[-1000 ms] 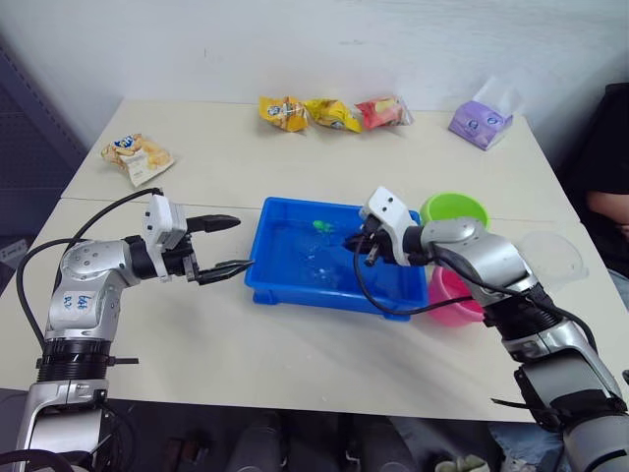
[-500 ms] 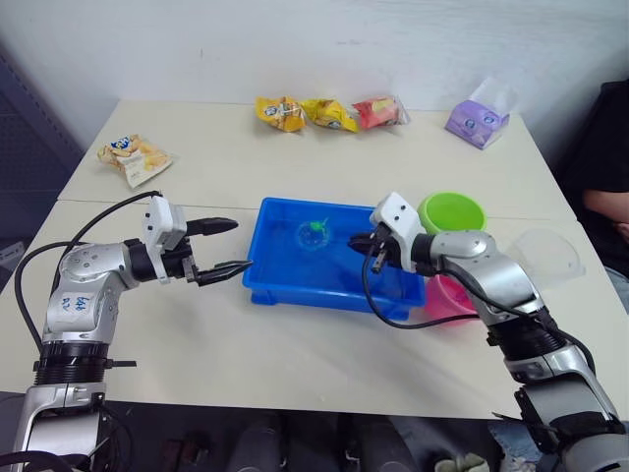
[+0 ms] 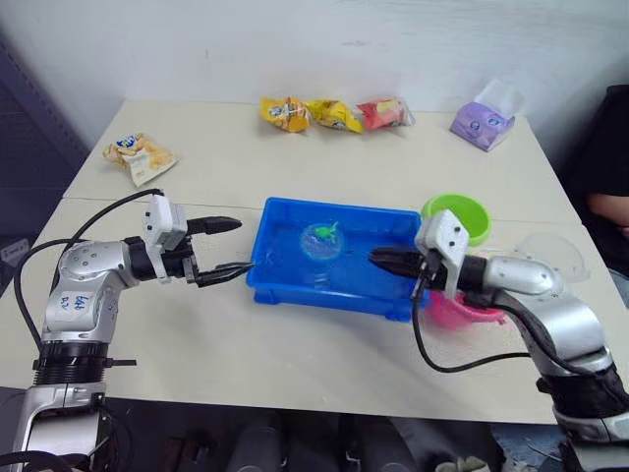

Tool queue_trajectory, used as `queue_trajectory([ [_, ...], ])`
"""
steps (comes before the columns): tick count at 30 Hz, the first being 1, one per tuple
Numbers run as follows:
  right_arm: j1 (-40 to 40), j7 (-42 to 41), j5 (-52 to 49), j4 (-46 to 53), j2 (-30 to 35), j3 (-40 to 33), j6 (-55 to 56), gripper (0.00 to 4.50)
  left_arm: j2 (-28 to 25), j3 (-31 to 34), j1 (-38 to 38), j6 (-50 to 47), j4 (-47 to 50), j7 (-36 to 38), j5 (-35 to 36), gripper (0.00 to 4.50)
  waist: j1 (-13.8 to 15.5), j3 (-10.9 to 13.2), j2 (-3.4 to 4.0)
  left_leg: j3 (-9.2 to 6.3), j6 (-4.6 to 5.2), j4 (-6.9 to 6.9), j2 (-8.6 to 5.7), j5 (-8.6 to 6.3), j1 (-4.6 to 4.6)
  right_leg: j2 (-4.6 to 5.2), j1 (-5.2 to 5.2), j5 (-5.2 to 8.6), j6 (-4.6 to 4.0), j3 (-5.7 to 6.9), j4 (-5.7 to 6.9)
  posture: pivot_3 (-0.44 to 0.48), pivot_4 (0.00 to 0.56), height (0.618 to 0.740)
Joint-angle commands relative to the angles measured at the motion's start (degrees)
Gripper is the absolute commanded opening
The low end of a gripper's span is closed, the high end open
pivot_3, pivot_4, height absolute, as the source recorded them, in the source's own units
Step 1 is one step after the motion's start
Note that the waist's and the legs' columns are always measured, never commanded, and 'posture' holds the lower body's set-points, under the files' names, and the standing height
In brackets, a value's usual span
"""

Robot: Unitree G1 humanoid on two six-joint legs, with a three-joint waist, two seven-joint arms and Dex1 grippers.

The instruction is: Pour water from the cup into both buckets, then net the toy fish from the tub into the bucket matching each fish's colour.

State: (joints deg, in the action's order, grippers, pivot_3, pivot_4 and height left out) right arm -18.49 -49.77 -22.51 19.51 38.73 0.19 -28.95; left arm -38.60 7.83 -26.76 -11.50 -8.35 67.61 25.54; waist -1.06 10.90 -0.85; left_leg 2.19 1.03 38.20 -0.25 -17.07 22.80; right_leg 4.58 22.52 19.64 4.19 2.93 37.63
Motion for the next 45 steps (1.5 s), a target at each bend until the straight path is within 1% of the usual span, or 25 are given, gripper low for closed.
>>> queue_trajectory([
  [1, 2.1, 0.9, -3.2, 3.7, 1.8, -7.5, -0.3, 0.00, 2.1, -0.6, -1.9, -1.8, 2.8, -1.4, 2.0, 4.49, -0.1, 0.0, 0.00, 0.00, 0.00, 0.00, 0.00, 0.00, 0.00, -0.01, 0.00, 0.00, 0.00, 0.00, 0.01, 0.000, 0.150, 0.740],
  [4, 3.6, 1.8, -4.3, 4.4, 2.7, -11.3, -0.1, 0.00, 4.0, -1.7, -2.7, -2.5, 3.8, -2.4, 1.7, 4.49, 0.1, 0.0, -0.01, 0.01, 0.00, 0.01, 0.00, 0.00, -0.01, -0.02, -0.03, 0.00, 0.00, 0.00, 0.02, 0.000, 0.150, 0.740],
  [8, 4.7, -0.7, -7.2, 4.2, 5.9, -17.0, 0.1, 0.00, 7.0, -3.7, -4.5, -4.2, 4.1, -3.7, 1.9, 4.49, 0.3, 0.0, -0.01, 0.02, 0.00, -0.01, 0.00, 0.01, -0.04, -0.05, -0.04, 0.00, 0.00, -0.02, 0.01, 0.000, 0.150, 0.740],
  [11, 3.7, -1.6, -7.8, 1.9, 8.9, -20.8, 0.6, 0.00, 8.6, -4.4, -5.9, -4.1, 4.1, -3.8, 2.2, 4.49, 0.5, 0.0, -0.01, 0.05, 0.01, 0.02, 0.00, 0.01, -0.05, -0.05, -0.05, 0.00, 0.01, -0.04, 0.01, 0.000, 0.150, 0.740],
  [15, 3.7, -3.0, -6.0, -4.0, 13.3, -24.6, 3.0, 0.00, 10.0, -4.8, -7.5, -4.9, 3.8, -5.0, 1.9, 4.49, 1.0, 0.0, -0.01, 0.06, 0.01, 0.01, 0.00, 0.01, -0.08, -0.06, -0.08, 0.00, 0.01, -0.05, 0.00, 0.000, 0.150, 0.740],
  [19, 4.3, -4.5, -1.8, -10.4, 17.0, -24.9, 8.5, 0.00, 10.6, -5.0, -7.9, -4.8, 3.8, -5.3, 1.9, 4.49, 1.0, 0.0, -0.01, 0.09, 0.01, 0.00, -0.01, 0.01, -0.08, -0.06, -0.09, 0.00, 0.01, -0.06, -0.03, 0.000, 0.150, 0.740],
  [22, 4.0, -3.1, 5.0, -18.1, 18.1, -23.1, 18.3, 0.00, 11.1, -5.3, -7.7, -4.2, 3.6, -5.3, 1.4, 4.49, 1.0, 0.0, -0.01, 0.10, 0.01, 0.01, -0.01, 0.02, -0.11, -0.06, -0.11, 0.00, 0.01, -0.06, -0.02, 0.000, 0.150, 0.740],
  [25, 4.4, 0.2, 15.4, -27.1, 19.6, -20.0, 34.8, 0.00, 11.7, -5.3, -7.8, -2.3, 3.5, -5.2, 1.3, 4.49, 1.0, 0.0, -0.01, 0.14, 0.01, 0.01, -0.02, 0.03, -0.13, -0.07, -0.11, 0.00, 0.01, -0.08, -0.02, 0.000, 0.150, 0.740],
  [26, 4.3, 0.8, 17.5, -29.2, 20.1, -19.1, 38.4, 0.00, 11.8, -5.3, -7.9, -1.8, 3.4, -5.3, 1.2, 4.49, 1.0, 0.0, -0.01, 0.18, 0.01, 0.01, -0.02, 0.03, -0.14, -0.07, -0.10, 0.00, 0.01, -0.10, -0.02, 0.000, 0.150, 0.740],
  [27, 3.5, 3.2, 19.9, -32.0, 20.0, -18.4, 41.9, 0.00, 12.0, -5.3, -8.0, -1.5, 3.2, -5.5, 1.1, 4.49, 0.9, 0.0, -0.01, 0.21, 0.01, 0.01, -0.02, 0.03, -0.14, -0.07, -0.09, 0.00, 0.01, -0.10, -0.02, 0.000, 0.150, 0.740],
  [30, 2.3, 8.0, 25.2, -37.8, 20.5, -16.2, 47.4, 0.00, 12.6, -5.2, -8.2, -1.2, 2.8, -6.7, 0.8, 4.49, 0.8, 0.0, -0.01, 0.30, -0.02, 0.00, -0.02, 0.04, -0.21, -0.08, -0.09, 0.00, 0.01, -0.16, -0.01, 0.000, 0.150, 0.740],
  [32, 2.0, 11.1, 28.9, -39.6, 21.1, -14.8, 50.3, 0.00, 12.9, -5.2, -8.1, -1.3, 3.0, -7.3, 0.8, 4.49, 0.8, 0.0, 0.00, 0.32, -0.04, 0.00, -0.02, 0.06, -0.28, -0.08, -0.11, 0.00, 0.01, -0.18, -0.02, 0.000, 0.150, 0.740],
  [33, 1.6, 14.0, 31.9, -40.2, 21.6, -14.2, 52.9, 0.00, 13.0, -5.3, -7.8, -1.3, 3.2, -7.5, 0.9, 4.49, 0.8, 0.0, 0.00, 0.33, -0.06, 0.00, -0.01, 0.06, -0.29, -0.08, -0.10, 0.00, 0.01, -0.20, -0.01, 0.000, 0.150, 0.740],
  [37, 1.0, 20.2, 39.0, -43.4, 24.5, -11.5, 63.2, 0.00, 13.4, -5.5, -7.4, -1.3, 3.6, -8.1, 1.0, 4.49, 0.8, 0.0, 0.01, 0.48, -0.07, -0.01, -0.01, 0.07, -0.39, -0.08, -0.10, 0.00, 0.01, -0.33, 0.00, 0.000, 0.150, 0.740],
  [40, 0.7, 27.9, 44.4, -45.7, 26.6, -10.6, 72.2, 0.00, 13.6, -5.6, -7.1, -1.3, 3.8, -8.3, 1.2, 4.49, 0.8, 0.0, 0.01, 0.48, -0.10, 0.00, 0.00, 0.09, -0.40, -0.09, -0.10, 0.00, 0.01, -0.33, -0.02, 0.000, 0.150, 0.740],
  [41, 0.9, 31.2, 47.9, -46.4, 27.8, -10.0, 74.2, 0.00, 13.7, -5.7, -7.0, -1.2, 4.0, -8.3, 1.2, 4.49, 0.8, 0.0, 0.01, 0.48, -0.10, -0.01, 0.00, 0.09, -0.40, -0.09, -0.11, 0.00, 0.01, -0.34, -0.02, 0.000, 0.150, 0.740],
  [44, 1.0, 41.3, 56.6, -47.3, 30.3, -9.3, 77.3, 0.00, 14.4, -6.1, -6.5, -0.7, 4.2, -8.4, 1.1, 4.49, 0.8, 0.0, 0.01, 0.50, -0.11, -0.01, 0.00, 0.09, -0.40, -0.09, -0.10, 0.00, 0.01, -0.35, -0.02, 0.000, 0.150, 0.740],
  [45, 0.7, 43.5, 58.4, -47.5, 31.0, -8.8, 77.6, 0.00, 14.6, -6.2, -6.5, -0.5, 4.2, -8.5, 1.1, 4.49, 0.8, 0.0, 0.01, 0.52, -0.11, -0.01, 0.00, 0.10, -0.40, -0.09, -0.09, 0.00, 0.01, -0.37, 0.00, 0.000, 0.150, 0.740],
])
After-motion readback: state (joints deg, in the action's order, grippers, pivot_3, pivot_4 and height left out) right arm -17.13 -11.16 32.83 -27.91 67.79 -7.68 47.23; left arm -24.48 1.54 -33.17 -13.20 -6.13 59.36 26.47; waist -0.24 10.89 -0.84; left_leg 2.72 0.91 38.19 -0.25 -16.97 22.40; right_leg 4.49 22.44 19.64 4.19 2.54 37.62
